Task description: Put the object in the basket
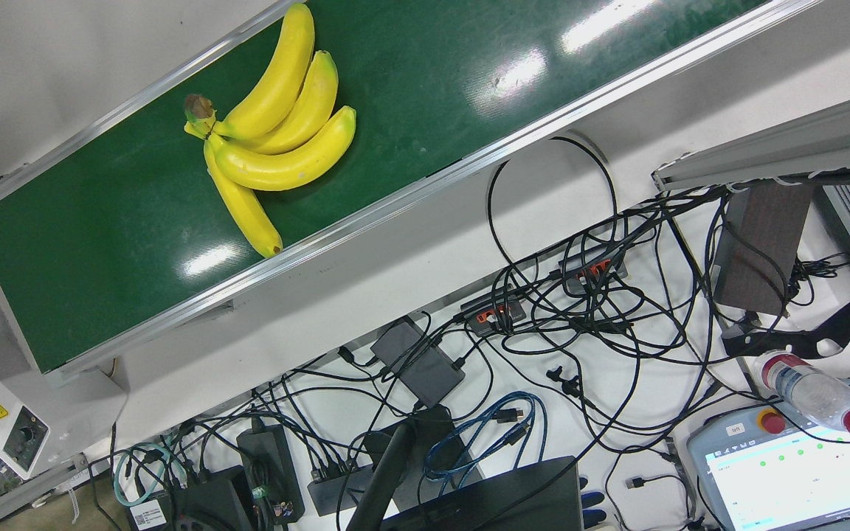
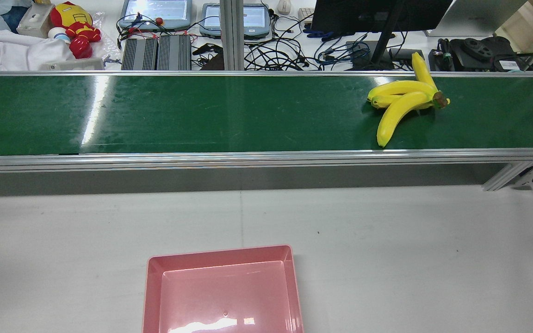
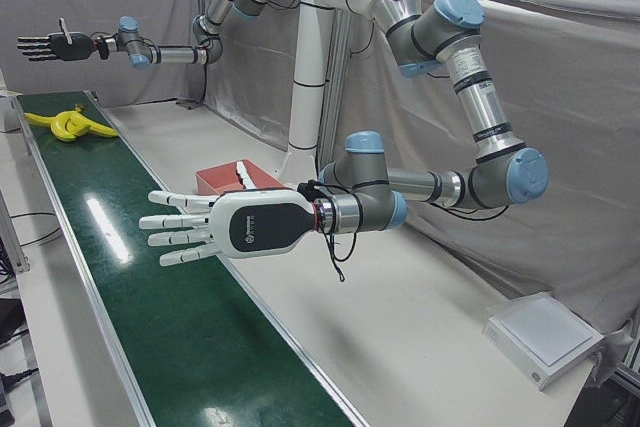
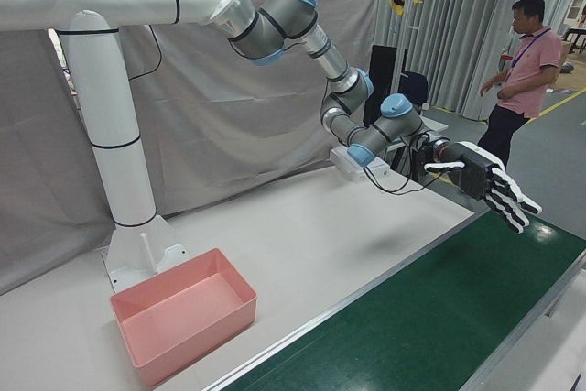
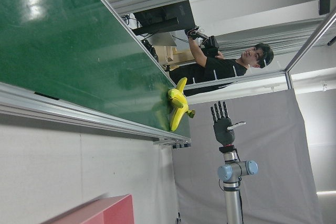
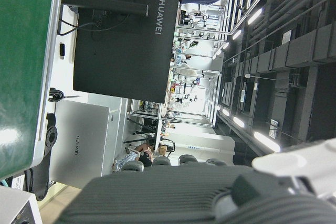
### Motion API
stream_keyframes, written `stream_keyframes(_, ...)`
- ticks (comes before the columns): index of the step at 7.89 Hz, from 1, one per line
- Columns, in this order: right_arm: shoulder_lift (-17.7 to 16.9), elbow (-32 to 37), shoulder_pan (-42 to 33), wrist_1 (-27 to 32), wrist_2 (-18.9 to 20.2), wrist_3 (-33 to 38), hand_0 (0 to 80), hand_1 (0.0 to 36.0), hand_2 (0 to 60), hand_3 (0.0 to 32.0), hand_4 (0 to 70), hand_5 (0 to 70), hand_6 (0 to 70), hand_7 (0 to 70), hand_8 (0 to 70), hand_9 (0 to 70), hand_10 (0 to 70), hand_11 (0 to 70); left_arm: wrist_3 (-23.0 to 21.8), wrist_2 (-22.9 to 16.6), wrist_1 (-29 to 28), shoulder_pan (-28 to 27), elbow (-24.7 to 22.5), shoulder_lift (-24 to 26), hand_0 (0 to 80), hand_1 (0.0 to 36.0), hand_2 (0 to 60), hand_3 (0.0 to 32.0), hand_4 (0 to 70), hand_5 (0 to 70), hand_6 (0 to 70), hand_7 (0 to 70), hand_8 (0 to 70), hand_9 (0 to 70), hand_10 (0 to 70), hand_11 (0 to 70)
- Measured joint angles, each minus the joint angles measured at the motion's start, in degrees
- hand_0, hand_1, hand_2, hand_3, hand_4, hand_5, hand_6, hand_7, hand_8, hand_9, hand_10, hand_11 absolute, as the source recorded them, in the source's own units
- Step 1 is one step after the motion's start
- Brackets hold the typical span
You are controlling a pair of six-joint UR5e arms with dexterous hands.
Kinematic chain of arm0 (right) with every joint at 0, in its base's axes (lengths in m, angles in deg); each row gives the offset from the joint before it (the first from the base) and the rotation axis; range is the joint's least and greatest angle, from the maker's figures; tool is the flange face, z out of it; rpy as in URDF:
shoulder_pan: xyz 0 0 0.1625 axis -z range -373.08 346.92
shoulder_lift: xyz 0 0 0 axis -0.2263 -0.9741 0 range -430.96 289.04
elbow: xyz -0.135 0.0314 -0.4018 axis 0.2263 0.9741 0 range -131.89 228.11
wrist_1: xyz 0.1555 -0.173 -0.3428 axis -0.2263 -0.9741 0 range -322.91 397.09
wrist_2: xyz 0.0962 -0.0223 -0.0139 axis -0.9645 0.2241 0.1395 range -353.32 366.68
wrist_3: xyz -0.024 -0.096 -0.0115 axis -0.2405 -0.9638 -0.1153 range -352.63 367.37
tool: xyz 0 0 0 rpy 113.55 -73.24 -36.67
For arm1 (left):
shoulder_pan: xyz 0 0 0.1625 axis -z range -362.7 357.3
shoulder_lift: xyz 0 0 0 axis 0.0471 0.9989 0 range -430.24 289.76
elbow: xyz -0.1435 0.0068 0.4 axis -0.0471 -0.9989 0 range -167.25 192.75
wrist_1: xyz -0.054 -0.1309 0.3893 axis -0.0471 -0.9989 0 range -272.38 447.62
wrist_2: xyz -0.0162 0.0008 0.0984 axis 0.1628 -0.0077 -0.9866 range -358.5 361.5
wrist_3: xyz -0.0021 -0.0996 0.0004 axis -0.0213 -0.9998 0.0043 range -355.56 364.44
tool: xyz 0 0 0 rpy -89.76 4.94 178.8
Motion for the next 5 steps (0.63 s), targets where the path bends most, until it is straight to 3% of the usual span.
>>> stream_keyframes(1, 0.0, -0.02, 0.0, 0.0, 0.0, 0.0, 0.0, 0.0, 0.0, 0.0, 0.0, 0.0, 0.0, 0.0, 0.0, 0.0, 0.0, 0.0, 0.19, 0.07, -0.46, -0.76, 1.46, 0.17, 52.2, 12.4, 0.0, 7.2, 16.2, 10.5, 1.0, 6.5, 8.1, 10.4, 4.1, 7.5)
stream_keyframes(2, 0.0, -0.06, 0.0, 0.0, 0.0, 0.03, 0.0, 0.0, 0.0, 0.0, 0.0, 0.0, 0.0, 0.0, 0.0, 0.0, 0.0, 0.0, 0.26, 0.23, -1.57, -1.65, 3.78, 0.85, 53.5, 14.0, 0.0, 14.0, 9.6, 8.0, 0.0, 5.5, 6.9, 8.0, 2.7, 5.8)
stream_keyframes(3, 0.0, -0.08, 0.0, 0.0, 0.0, 0.06, 0.0, 0.0, 0.0, 0.0, 0.0, 0.0, 0.0, 0.0, 0.0, 0.0, 0.0, 0.0, 0.25, 0.41, -2.97, -2.25, 6.69, 2.16, 60.9, 21.2, 0.6, 15.4, 8.9, 9.7, 0.0, 6.0, 6.5, 8.0, 3.8, 8.1)
stream_keyframes(4, 0.0, -0.08, 0.0, 0.0, 0.0, 0.07, 0.0, 0.0, 0.0, 0.0, 0.0, 0.0, 0.0, 0.0, 0.0, 0.0, 0.0, 0.0, 0.23, 0.52, -4.19, -2.53, 9.37, 3.54, 69.6, 26.3, 5.3, 15.8, 8.8, 9.8, 0.0, 6.4, 6.9, 8.8, 4.7, 10.0)
stream_keyframes(5, 0.0, -0.08, 0.0, 0.0, 0.0, 0.05, 0.0, 0.0, 0.0, 0.0, 0.0, 0.0, 0.0, 0.0, 0.0, 0.0, 0.0, 0.0, 0.21, 0.56, -4.98, -2.65, 11.05, 4.43, 67.1, 25.2, 3.0, 15.8, 7.9, 9.6, 0.0, 6.6, 7.7, 9.7, 4.4, 9.5)
